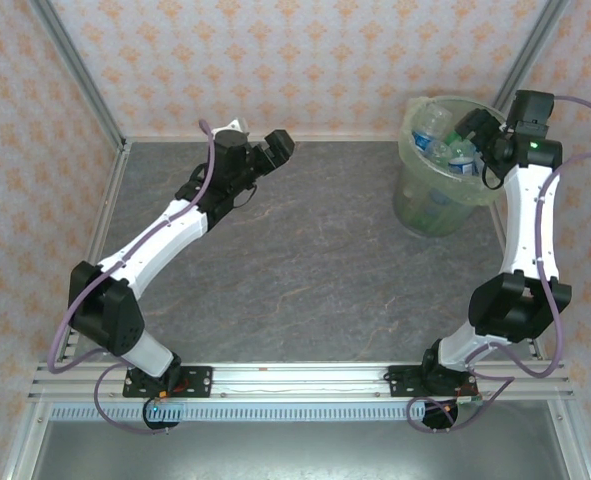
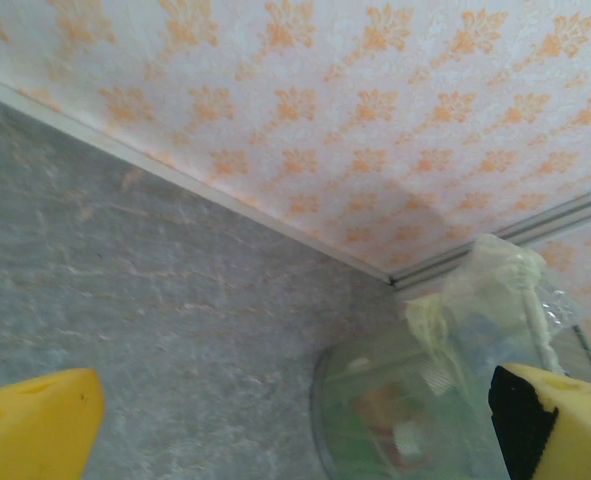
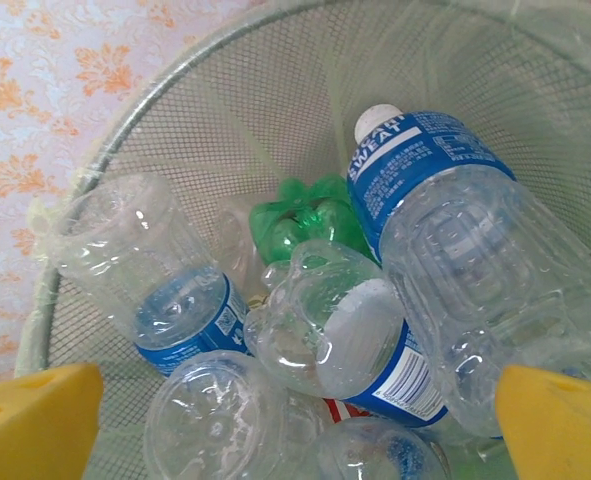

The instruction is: Put the plastic bottles in the bin

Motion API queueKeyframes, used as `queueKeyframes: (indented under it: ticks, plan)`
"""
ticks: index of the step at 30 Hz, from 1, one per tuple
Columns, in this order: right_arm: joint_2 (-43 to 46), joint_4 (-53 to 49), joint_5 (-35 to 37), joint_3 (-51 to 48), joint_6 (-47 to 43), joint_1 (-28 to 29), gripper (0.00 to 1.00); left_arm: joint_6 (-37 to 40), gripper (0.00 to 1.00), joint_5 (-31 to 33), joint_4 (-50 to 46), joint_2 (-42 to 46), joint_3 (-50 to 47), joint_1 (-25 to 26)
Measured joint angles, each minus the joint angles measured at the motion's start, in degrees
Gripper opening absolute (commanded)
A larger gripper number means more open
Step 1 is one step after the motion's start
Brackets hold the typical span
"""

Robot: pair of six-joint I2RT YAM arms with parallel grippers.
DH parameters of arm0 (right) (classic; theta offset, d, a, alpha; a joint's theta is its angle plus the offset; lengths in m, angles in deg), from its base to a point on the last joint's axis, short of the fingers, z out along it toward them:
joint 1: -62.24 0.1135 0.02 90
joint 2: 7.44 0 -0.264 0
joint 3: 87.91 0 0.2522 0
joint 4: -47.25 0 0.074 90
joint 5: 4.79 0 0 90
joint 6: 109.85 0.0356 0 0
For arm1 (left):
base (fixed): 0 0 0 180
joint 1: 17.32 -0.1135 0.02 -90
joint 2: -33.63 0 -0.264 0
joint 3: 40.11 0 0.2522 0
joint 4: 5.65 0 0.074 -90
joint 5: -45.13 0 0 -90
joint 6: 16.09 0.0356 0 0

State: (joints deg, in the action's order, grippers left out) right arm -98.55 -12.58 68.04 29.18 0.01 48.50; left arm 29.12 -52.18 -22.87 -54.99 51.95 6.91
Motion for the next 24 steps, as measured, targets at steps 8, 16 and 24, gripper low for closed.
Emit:
queueKeyframes:
  ticks: [8,16,24]
  plan:
    - [9.07,7.26,0.55,-7.08,-0.63,6.21,1.0,4.46,0.99,8.46,-6.84,5.31,0.7,0.0]
    - [17.38,17.51,1.31,-17.77,-2.08,14.47,1.0,4.33,0.99,16.17,-10.73,6.84,-1.97,0.0]
    - [20.5,26.01,1.44,-27.3,-2.71,22.8,1.0,3.67,0.99,23.21,-13.86,7.5,-3.78,0.0]
